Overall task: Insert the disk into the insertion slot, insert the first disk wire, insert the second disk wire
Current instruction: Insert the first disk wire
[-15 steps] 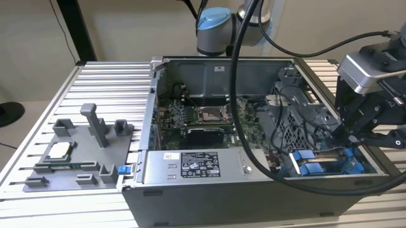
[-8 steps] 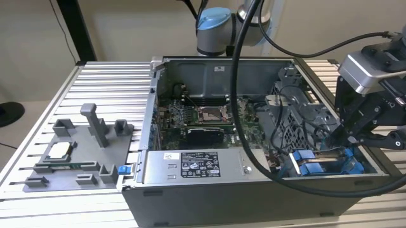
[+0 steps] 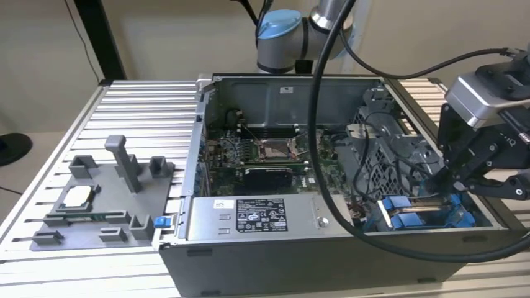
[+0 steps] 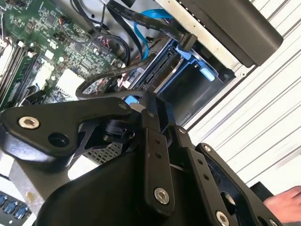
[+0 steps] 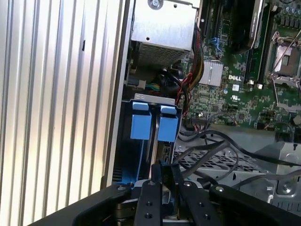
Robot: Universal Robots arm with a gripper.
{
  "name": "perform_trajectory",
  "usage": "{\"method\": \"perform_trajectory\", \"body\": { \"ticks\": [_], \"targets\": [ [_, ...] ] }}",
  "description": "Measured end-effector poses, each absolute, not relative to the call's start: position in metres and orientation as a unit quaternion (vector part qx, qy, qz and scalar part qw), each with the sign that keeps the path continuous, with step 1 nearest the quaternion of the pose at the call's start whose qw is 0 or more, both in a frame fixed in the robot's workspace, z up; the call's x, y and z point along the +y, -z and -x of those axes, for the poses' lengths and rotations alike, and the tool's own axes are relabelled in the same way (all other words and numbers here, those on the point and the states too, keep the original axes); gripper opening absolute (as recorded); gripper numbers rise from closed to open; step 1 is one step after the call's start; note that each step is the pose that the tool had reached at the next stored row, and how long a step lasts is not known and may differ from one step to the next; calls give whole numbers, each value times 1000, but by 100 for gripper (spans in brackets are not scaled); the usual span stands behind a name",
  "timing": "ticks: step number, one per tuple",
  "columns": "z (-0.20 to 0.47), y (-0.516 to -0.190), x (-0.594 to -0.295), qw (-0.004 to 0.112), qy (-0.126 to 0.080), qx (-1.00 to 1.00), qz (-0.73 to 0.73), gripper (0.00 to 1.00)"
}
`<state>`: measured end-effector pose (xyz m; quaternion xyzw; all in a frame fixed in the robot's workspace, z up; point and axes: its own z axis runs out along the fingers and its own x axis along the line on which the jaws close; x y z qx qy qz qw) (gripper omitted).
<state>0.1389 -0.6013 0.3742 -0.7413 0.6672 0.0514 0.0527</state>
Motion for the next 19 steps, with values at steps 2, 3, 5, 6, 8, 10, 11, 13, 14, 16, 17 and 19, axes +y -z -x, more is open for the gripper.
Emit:
{"method": "perform_trajectory", "body": {
  "ticks": [2, 3, 5, 6, 8, 10, 11, 13, 14, 16, 17, 19],
  "targets": [
    [-142, -372, -601, 51, -53, 667, 741, 0],
    [-143, -371, -601, 50, -54, 667, 741, 0],
    [-145, -370, -601, 49, -56, 668, 740, 0],
    [-145, -369, -601, 49, -56, 670, 739, 0],
    [-145, -367, -601, 49, -55, 676, 733, 0],
    [-145, -366, -601, 50, -55, 686, 724, 0],
    [-145, -365, -601, 50, -54, 691, 719, 0],
    [-145, -365, -601, 50, -54, 695, 716, 0],
    [-146, -365, -601, 50, -55, 695, 715, 0],
    [-146, -365, -601, 50, -55, 695, 715, 0],
    [-147, -365, -601, 50, -55, 695, 715, 0],
    [-149, -365, -601, 50, -55, 695, 715, 0]
  ]
}}
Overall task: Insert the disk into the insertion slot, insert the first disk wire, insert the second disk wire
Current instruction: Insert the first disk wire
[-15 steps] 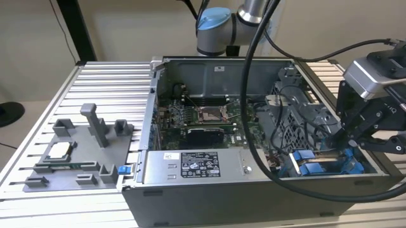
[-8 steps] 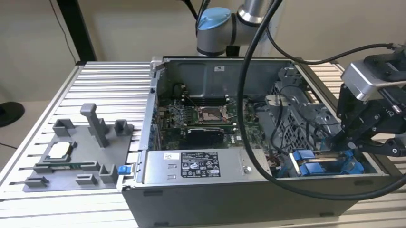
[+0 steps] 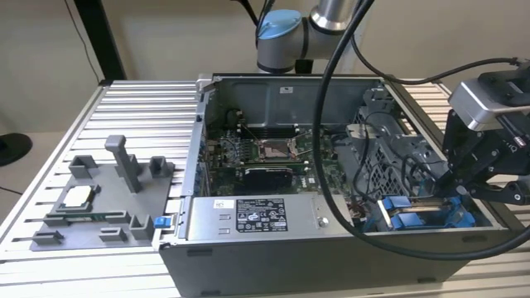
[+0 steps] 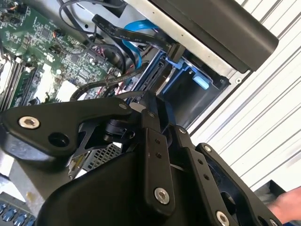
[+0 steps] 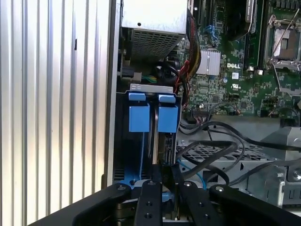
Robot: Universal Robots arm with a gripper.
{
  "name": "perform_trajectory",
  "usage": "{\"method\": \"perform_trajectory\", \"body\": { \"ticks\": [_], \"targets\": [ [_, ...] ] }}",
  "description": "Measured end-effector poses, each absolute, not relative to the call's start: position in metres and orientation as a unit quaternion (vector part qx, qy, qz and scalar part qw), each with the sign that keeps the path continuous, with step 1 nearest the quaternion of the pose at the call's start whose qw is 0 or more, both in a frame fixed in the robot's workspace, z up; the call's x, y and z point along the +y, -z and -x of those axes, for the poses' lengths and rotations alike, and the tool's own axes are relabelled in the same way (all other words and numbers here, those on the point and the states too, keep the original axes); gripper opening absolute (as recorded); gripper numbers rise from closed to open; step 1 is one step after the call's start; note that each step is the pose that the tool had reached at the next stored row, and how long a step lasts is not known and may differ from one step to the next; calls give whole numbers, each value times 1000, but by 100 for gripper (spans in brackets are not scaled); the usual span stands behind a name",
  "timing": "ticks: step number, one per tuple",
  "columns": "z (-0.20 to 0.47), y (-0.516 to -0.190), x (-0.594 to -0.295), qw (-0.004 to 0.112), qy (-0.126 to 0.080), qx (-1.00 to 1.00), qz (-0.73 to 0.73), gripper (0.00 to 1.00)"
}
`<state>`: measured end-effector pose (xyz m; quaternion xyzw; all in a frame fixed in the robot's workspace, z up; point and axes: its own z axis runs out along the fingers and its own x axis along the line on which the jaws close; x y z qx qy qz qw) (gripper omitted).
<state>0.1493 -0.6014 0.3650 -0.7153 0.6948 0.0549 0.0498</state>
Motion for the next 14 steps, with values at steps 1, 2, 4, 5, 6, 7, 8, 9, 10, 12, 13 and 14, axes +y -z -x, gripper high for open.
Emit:
{"method": "perform_trajectory", "body": {
  "ticks": [1, 2, 4, 5, 6, 7, 8, 9, 10, 12, 13, 14],
  "targets": [
    [-150, -365, -601, 50, -55, 695, 715, 0],
    [-150, -365, -601, 50, -55, 695, 715, 0],
    [-150, -365, -601, 50, -55, 695, 715, 0],
    [-151, -365, -601, 50, -55, 695, 715, 0],
    [-152, -365, -601, 50, -55, 695, 715, 0],
    [-152, -365, -601, 50, -55, 695, 715, 0],
    [-153, -365, -601, 49, -55, 695, 715, 0],
    [-154, -365, -601, 49, -56, 695, 715, 0],
    [-155, -365, -601, 49, -56, 695, 715, 0],
    [-156, -364, -601, 48, -57, 695, 715, 0],
    [-156, -364, -601, 47, -57, 695, 715, 0],
    [-156, -364, -601, 47, -58, 695, 715, 0]
  ]
}}
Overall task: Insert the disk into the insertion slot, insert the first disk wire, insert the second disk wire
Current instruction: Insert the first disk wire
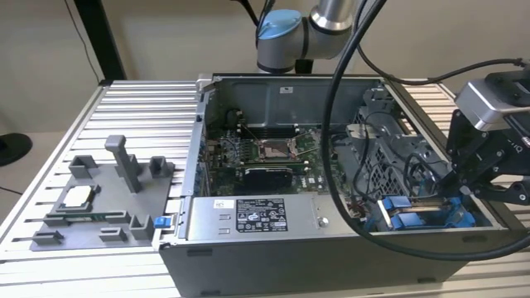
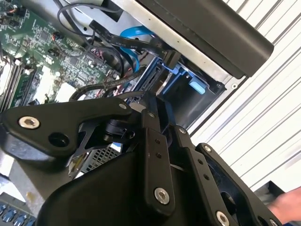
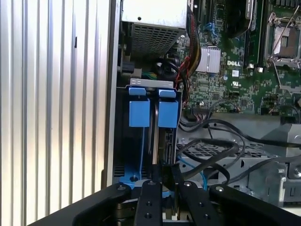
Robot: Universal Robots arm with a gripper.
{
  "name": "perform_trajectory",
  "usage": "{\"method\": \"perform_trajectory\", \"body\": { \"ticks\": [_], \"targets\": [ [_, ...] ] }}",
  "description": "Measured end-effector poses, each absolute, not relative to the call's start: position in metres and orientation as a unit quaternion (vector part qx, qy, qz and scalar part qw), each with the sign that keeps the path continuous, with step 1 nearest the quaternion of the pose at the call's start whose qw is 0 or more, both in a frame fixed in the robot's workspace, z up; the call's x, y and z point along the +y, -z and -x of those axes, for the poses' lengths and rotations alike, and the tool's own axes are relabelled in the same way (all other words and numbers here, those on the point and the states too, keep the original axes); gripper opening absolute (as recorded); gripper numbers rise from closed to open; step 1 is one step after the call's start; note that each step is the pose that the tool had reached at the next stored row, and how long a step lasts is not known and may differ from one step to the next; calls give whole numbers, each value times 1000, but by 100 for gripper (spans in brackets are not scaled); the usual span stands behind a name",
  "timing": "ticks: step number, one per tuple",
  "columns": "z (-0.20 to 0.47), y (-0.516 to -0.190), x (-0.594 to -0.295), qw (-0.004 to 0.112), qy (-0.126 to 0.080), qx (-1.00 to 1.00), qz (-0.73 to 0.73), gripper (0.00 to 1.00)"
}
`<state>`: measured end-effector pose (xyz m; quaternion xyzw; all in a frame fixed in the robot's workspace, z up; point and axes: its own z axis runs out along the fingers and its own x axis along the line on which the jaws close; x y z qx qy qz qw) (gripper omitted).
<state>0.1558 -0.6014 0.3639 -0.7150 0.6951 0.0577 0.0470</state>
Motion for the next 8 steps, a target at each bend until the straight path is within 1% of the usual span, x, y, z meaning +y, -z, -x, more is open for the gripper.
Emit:
{"method": "perform_trajectory", "body": {
  "ticks": [8],
  "targets": [
    [-156, -359, -599, 48, -57, 695, 715, 0]
  ]
}}
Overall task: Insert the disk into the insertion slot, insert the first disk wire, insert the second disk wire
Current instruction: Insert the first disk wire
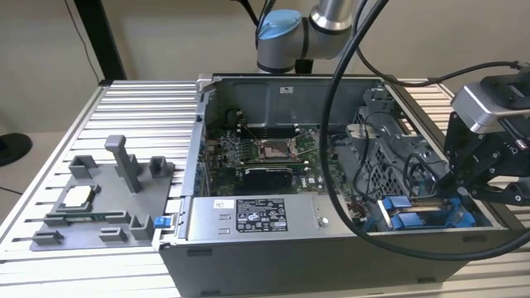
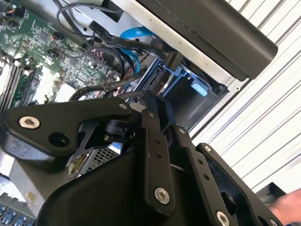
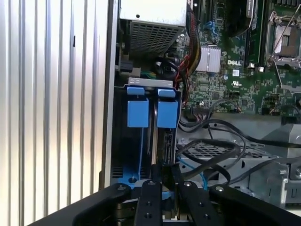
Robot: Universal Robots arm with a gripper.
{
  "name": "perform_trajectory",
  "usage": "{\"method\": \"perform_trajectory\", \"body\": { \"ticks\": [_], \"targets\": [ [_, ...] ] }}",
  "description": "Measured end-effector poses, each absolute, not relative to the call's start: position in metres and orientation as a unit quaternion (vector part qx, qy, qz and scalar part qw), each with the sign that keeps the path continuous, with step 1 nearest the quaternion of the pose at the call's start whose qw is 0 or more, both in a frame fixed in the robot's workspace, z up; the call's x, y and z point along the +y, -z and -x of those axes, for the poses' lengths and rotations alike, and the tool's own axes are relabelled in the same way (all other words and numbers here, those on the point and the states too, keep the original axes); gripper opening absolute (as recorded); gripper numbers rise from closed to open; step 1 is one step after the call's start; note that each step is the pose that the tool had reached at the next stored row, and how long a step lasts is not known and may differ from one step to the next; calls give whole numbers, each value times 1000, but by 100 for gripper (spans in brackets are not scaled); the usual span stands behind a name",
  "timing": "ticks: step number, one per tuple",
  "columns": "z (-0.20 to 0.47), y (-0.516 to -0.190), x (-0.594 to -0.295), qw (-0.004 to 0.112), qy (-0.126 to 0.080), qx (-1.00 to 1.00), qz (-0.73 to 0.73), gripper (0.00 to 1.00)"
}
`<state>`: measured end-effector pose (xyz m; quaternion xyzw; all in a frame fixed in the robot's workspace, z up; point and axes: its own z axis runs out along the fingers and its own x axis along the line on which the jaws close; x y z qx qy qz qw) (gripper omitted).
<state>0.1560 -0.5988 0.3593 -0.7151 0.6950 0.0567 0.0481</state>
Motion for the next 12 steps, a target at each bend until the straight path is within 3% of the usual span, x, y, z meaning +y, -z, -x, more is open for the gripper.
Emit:
{"method": "perform_trajectory", "body": {
  "ticks": [12],
  "targets": [
    [-159, -353, -594, 49, -56, 700, 710, 0]
  ]
}}
